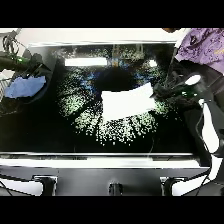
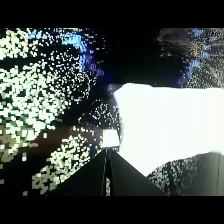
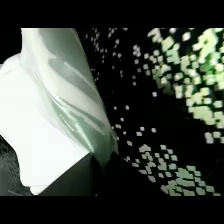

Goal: Fold the clothes and pants, and hang the long-sleeved shirts on hangers.

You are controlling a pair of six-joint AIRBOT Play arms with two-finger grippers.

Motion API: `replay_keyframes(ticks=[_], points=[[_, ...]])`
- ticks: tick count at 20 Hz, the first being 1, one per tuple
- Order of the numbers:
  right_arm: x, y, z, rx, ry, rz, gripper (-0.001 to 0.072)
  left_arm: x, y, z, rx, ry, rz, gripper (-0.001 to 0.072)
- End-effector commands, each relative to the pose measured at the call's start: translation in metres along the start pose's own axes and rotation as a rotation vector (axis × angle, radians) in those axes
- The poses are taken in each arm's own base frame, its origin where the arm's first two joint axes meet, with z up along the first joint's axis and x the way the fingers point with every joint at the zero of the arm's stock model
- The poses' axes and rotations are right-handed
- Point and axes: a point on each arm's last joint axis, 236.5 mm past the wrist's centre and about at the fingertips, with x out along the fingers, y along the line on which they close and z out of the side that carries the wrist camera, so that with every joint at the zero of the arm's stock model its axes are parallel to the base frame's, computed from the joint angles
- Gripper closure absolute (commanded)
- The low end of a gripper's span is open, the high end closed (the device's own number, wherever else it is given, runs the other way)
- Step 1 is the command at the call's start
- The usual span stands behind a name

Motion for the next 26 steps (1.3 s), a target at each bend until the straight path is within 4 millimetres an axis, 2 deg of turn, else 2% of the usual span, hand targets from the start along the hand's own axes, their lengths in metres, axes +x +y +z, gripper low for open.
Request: replay_keyframes(ticks=[1, 7, 11, 15, 18, 23, 26], points=[[-0.054, -0.016, 0.039, 0.096, -0.106, -0.006, 0.0688, 0.0, 0.0, 0.0, -0.003, -0.001, 0.0, 0.0691], [-0.157, -0.053, 0.096, 0.262, -0.34, 0.026, 0.0688, -0.001, -0.002, -0.001, -0.024, 0.004, -0.007, 0.0691], [-0.226, -0.084, 0.113, 0.391, -0.484, 0.032, 0.0688, -0.005, -0.005, -0.002, -0.022, 0.001, -0.007, 0.0691], [-0.279, -0.115, 0.107, 0.501, -0.593, -0.019, 0.0688, -0.012, -0.009, -0.002, -0.013, -0.012, -0.01, 0.0691], [-0.312, -0.129, 0.097, 0.572, -0.667, -0.072, 0.0688, -0.017, -0.013, -0.002, -0.006, -0.021, -0.011, 0.0691], [-0.348, -0.139, 0.072, 0.659, -0.74, -0.197, 0.0688, -0.025, -0.018, -0.004, 0.004, -0.029, -0.014, 0.0691], [-0.36, -0.143, 0.052, 0.707, -0.746, -0.266, 0.0688, -0.029, -0.021, -0.004, 0.01, -0.037, -0.015, 0.0691]])
